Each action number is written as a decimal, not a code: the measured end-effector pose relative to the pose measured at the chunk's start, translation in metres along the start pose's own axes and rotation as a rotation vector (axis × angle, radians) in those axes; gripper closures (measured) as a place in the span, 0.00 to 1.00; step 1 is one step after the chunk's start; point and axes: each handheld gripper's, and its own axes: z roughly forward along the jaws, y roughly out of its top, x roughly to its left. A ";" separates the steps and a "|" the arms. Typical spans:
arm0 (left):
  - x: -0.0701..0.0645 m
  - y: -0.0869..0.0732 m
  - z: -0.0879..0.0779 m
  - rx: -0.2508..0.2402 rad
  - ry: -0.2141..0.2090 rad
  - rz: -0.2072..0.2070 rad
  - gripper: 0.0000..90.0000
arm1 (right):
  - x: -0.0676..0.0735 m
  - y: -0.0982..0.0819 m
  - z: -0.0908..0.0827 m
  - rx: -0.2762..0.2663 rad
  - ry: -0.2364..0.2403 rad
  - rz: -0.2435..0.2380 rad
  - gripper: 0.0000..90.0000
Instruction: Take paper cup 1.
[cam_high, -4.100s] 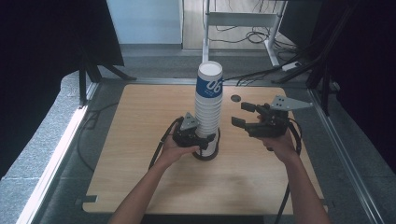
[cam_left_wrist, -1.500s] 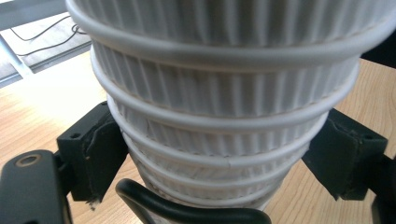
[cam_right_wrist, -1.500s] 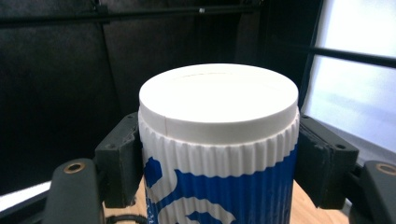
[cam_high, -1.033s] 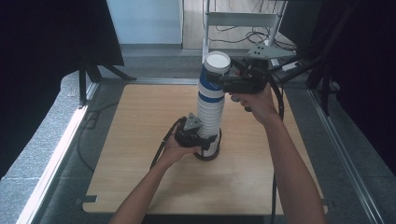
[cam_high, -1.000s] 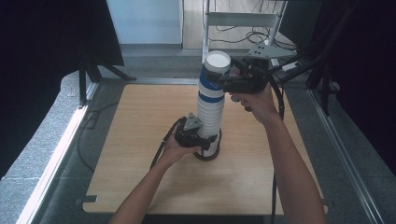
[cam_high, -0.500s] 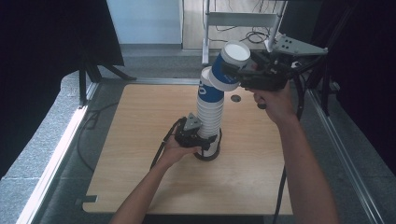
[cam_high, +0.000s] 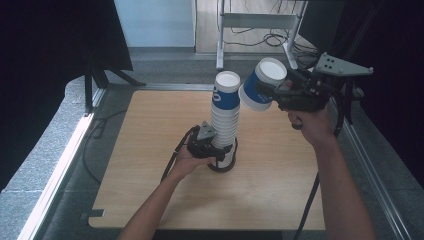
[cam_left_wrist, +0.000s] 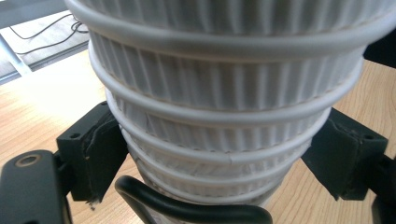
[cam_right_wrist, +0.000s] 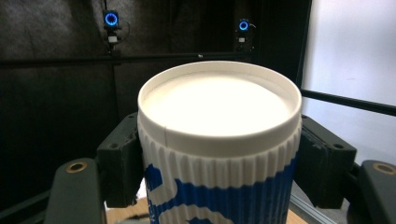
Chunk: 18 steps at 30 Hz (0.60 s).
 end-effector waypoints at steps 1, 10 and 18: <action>0.000 0.000 0.000 0.000 0.000 0.000 0.15 | 0.000 -0.001 -0.002 -0.001 0.002 -0.003 0.30; 0.000 0.000 0.000 0.003 0.003 0.004 0.15 | 0.000 -0.017 -0.015 0.000 -0.001 0.002 0.30; -0.001 0.000 0.000 0.002 0.007 0.001 0.15 | -0.001 -0.039 -0.020 0.012 -0.004 0.016 0.30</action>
